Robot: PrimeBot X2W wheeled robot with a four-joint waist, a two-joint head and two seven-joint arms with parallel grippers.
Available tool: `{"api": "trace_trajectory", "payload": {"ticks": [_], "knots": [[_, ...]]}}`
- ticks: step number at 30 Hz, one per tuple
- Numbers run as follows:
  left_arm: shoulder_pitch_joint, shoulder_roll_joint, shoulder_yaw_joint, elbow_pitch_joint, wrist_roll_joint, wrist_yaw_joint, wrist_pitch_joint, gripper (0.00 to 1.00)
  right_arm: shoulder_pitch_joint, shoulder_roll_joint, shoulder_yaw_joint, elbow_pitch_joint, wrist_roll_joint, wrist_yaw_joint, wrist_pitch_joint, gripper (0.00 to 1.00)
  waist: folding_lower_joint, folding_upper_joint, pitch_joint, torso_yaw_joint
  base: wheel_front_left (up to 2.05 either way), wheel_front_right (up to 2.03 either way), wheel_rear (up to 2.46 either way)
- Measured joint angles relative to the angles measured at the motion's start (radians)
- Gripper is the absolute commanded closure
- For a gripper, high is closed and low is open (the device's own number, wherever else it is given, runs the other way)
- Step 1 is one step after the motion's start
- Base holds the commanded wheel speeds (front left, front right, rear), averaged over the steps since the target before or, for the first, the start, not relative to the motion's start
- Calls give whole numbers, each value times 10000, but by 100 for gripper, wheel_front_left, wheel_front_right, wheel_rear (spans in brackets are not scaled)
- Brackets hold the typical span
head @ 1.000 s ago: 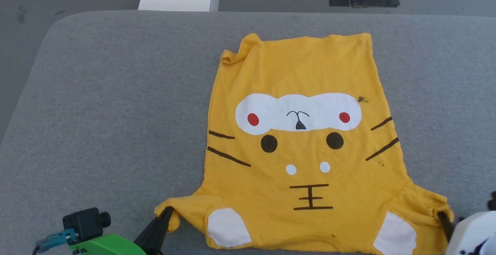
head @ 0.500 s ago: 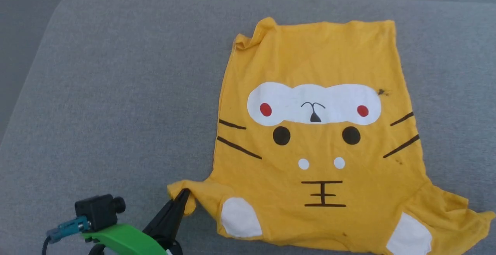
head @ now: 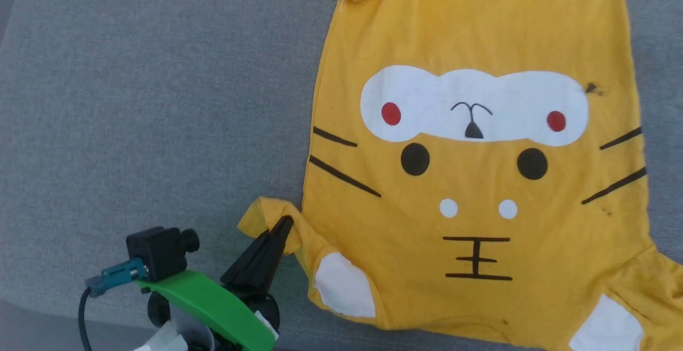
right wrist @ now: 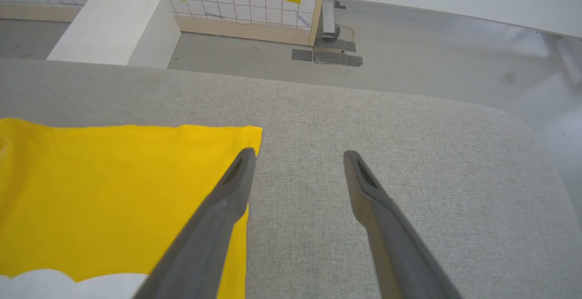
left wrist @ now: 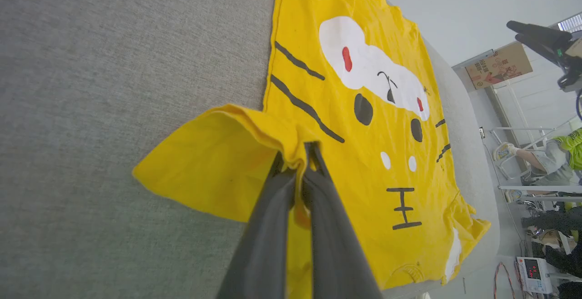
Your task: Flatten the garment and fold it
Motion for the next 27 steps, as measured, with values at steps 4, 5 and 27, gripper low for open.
{"api": "trace_trajectory", "payload": {"ticks": [4,5,27], "knots": [[-332,-82,-182,111,96,-130,0,100,-925,-56,198,897,-428,2,251,0,0,0,641,202,0,0,0],[-397,-105,-215,144,98,-150,0,100,-1073,-81,219,1026,-499,2,293,0,0,0,767,249,0,0,0],[-991,-313,-472,445,347,-470,-163,100,-2291,138,-362,2322,-1419,2,384,100,0,-1,2128,1332,0,0,0]]}}
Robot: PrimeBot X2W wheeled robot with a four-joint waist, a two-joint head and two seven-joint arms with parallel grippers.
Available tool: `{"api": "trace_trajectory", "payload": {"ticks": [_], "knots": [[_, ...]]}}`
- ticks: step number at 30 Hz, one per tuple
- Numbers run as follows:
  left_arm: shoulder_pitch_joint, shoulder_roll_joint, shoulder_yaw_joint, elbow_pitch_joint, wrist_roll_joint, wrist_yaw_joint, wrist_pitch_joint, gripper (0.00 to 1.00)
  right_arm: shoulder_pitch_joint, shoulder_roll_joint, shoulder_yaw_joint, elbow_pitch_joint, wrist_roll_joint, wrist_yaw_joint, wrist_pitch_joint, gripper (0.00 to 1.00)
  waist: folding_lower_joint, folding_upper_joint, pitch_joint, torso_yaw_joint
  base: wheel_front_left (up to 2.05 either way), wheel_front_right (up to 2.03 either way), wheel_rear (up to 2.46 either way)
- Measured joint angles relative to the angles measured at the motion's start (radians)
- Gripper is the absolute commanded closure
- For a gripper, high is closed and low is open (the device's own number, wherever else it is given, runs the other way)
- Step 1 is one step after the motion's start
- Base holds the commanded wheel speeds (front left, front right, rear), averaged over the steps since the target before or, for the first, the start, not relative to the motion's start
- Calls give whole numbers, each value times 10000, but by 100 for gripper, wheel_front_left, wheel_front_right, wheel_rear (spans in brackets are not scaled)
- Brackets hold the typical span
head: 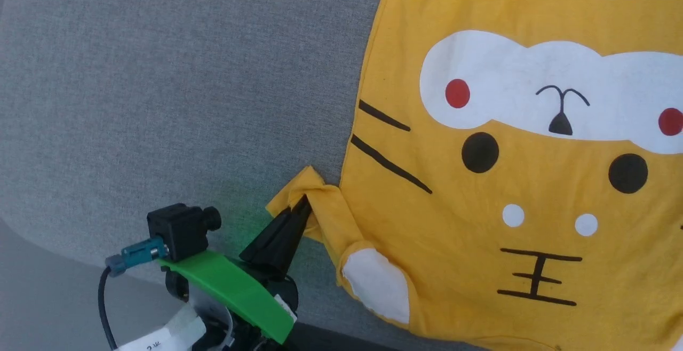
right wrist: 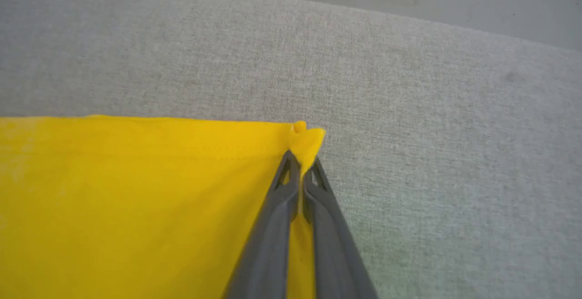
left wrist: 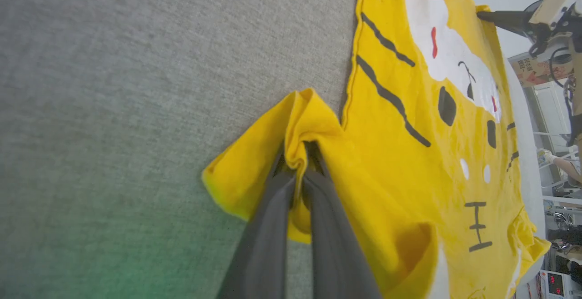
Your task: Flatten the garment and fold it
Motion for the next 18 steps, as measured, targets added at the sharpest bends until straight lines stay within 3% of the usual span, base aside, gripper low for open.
{"api": "trace_trajectory", "payload": {"ticks": [8,18], "knots": [[1,201,132,-84,196,230,8,100,468,79,-221,393,272,0,-1254,100,-1,0,-759,-248,0,0,0],[559,443,245,-192,267,623,176,100,2580,-2,-1081,36,1402,0,-2406,100,-2,0,-2353,-745,0,0,0]]}}
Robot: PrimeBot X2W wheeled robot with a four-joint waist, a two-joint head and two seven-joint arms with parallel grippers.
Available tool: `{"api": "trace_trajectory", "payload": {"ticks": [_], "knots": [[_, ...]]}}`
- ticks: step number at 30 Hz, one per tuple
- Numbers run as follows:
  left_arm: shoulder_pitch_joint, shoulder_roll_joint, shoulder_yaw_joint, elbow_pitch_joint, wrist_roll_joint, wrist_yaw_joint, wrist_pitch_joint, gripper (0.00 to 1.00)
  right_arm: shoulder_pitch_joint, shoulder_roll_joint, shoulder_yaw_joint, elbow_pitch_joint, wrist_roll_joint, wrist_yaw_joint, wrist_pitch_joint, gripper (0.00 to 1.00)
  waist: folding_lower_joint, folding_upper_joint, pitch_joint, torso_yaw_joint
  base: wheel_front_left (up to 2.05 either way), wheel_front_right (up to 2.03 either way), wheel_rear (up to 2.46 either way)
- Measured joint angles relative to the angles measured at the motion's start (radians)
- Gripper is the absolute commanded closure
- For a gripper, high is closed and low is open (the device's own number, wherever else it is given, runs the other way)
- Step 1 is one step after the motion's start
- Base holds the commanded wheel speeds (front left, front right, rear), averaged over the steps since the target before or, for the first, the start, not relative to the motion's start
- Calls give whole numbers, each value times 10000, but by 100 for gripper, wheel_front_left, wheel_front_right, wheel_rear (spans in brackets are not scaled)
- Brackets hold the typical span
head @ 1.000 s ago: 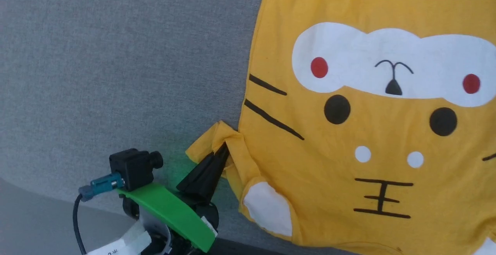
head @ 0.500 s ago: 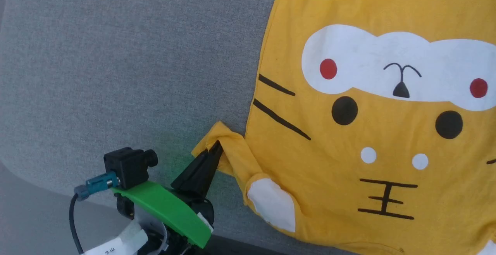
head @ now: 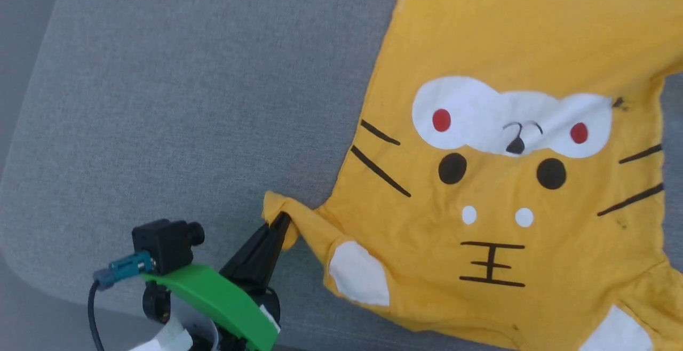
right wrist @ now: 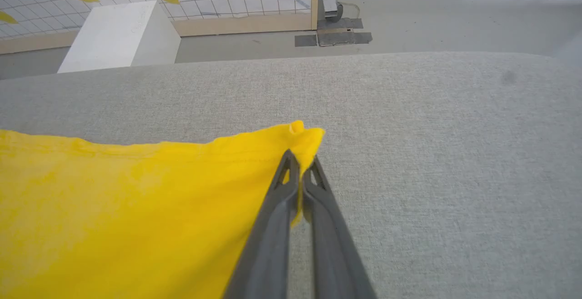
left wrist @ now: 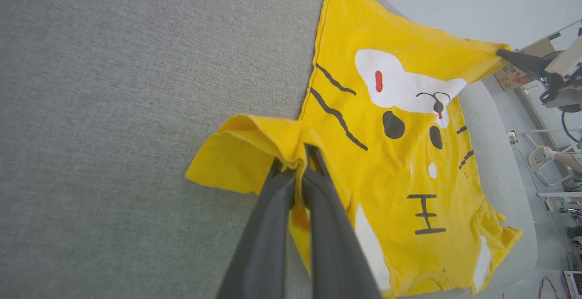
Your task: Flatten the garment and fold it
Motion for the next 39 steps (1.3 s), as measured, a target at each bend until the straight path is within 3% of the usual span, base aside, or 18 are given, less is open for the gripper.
{"api": "trace_trajectory", "payload": {"ticks": [8,16,21,25,31,37,38,39], "knots": [[708,127,65,-73,-146,173,31,100,3049,65,-1530,-2196,1181,0,-165,100,0,0,-1132,-605,0,0,0],[1200,205,142,-107,-276,274,-2,100,6918,1778,-3308,-5413,2098,-2,548,100,0,0,-1964,-1310,0,0,0],[1344,284,153,-253,-286,303,0,100,8864,2466,-3632,-6640,2466,-2,1160,100,0,0,-2280,-1582,0,0,0],[1360,374,194,-330,-211,424,2,100,9456,2514,-3258,-6148,2548,-2,989,100,-1,0,-2259,-1610,0,0,0],[1366,477,153,-240,-159,514,52,100,9471,2550,-2059,-3689,1942,-2,-485,100,-1,0,-2312,-1610,0,0,0],[1383,476,134,-293,-98,673,88,100,9012,2539,-1768,-1812,1440,-2,-1741,100,-1,0,-2353,-1721,0,0,0],[1384,476,134,-301,-98,686,88,100,8980,2539,-1760,-1718,1296,0,-1925,73,-1,0,-2344,-1753,0,0,0],[1384,476,127,-314,-88,686,88,100,8951,2556,-1764,-1643,1189,6,-2138,39,0,0,-2329,-1785,0,0,0]]}}
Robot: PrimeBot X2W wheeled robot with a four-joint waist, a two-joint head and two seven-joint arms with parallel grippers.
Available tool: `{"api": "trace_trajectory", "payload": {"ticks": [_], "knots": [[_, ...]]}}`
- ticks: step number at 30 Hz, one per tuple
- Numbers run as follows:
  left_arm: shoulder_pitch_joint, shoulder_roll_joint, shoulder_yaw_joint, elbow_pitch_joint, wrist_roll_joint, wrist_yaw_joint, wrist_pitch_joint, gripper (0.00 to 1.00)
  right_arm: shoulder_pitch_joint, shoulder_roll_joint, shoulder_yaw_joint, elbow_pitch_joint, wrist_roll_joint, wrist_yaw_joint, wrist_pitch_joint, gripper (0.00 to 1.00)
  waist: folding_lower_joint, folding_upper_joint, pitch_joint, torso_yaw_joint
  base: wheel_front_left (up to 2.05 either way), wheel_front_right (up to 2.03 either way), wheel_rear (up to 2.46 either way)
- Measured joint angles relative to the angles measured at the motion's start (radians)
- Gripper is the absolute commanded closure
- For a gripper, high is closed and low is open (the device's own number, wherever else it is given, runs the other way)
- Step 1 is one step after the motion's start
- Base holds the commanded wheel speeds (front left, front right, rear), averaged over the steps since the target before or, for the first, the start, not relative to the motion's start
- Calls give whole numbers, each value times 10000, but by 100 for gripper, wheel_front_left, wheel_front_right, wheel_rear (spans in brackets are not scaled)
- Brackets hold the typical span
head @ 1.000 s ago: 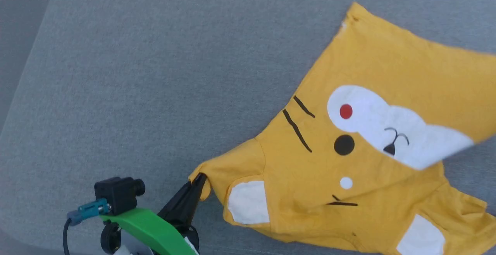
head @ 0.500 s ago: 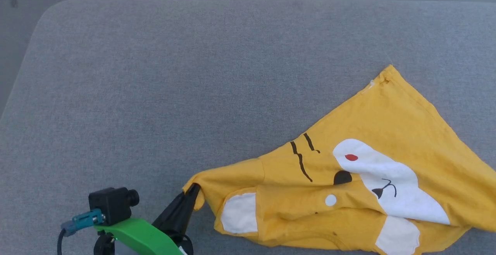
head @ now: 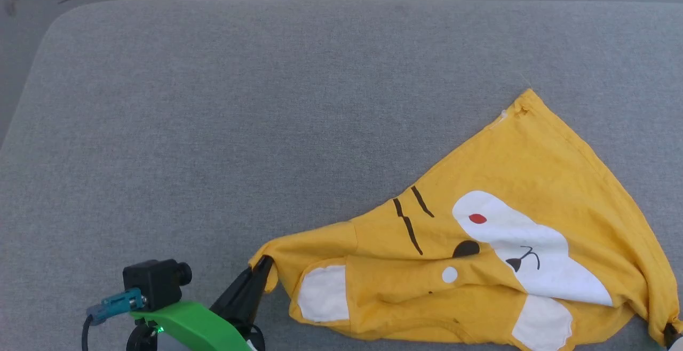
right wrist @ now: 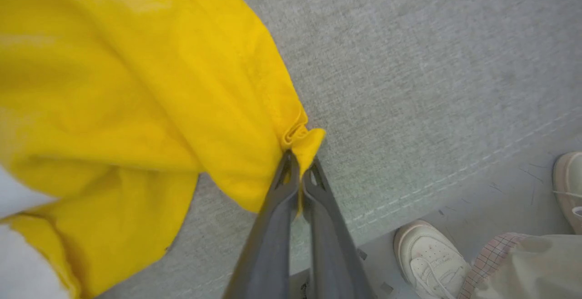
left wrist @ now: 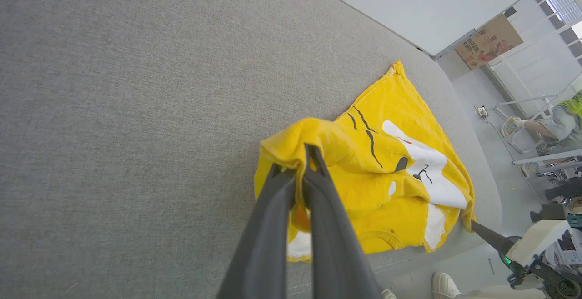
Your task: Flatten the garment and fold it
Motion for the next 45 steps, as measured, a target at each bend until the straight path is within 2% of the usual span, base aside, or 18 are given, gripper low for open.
{"api": "trace_trajectory", "payload": {"ticks": [1,4,8,12,16,18,21,29,35,39,40,41,42,45], "knots": [[-2,0,-4,-13,2,0,0,100,-27,12,-15,46,-56,2,-123,0,0,0,24,-22,0,0,0],[-8,-4,-25,-48,25,-2,-6,100,-75,15,-150,-232,88,-10,-226,0,0,0,126,-45,0,0,0],[-35,-35,-104,-130,157,-8,-102,100,-108,-88,-81,-2282,403,-8,378,0,0,0,329,-30,0,0,0],[-213,-113,-232,-161,339,-119,-176,100,-858,-811,311,-4123,518,-8,1419,0,0,0,631,44,0,0,0],[-583,-209,-374,-125,403,-282,-192,100,-2298,-1680,1344,-4706,489,-8,2443,0,0,0,994,201,0,0,0],[-745,-236,-418,-98,437,-328,-224,100,-3202,-2021,1975,-4493,324,-8,2792,0,0,0,1211,303,0,0,0],[-967,-284,-512,-56,441,-424,-234,100,-4429,-2153,2661,-3664,104,-8,3168,0,0,0,1543,458,0,0,0],[-1600,-502,-777,138,529,-654,-263,100,-6579,-2936,4387,-1185,-631,-6,3841,0,1,0,2469,1018,0,0,0],[-1732,-604,-859,334,527,-746,-353,100,-7220,-3306,4966,-98,-840,-6,4023,0,2,0,2970,1450,0,0,0],[-1758,-606,-857,420,527,-802,-362,100,-7429,-3561,5058,73,-711,-6,4585,0,1,0,3167,1659,0,0,0],[-1761,-606,-853,435,527,-802,-362,100,-7470,-3613,5076,65,-621,-6,4792,4,1,0,3192,1689,0,0,0],[-1763,-606,-851,447,527,-802,-362,100,-7504,-3661,5056,29,-502,-6,4997,66,1,0,3214,1713,0,0,0],[-1763,-606,-849,453,527,-802,-364,100,-7517,-3716,5051,-17,-456,-6,5135,100,1,0,3225,1721,0,0,0],[-1771,-604,-844,474,523,-802,-362,100,-7506,-3758,5039,-171,-330,-6,5522,100,1,0,3195,1687,0,0,0]]}}
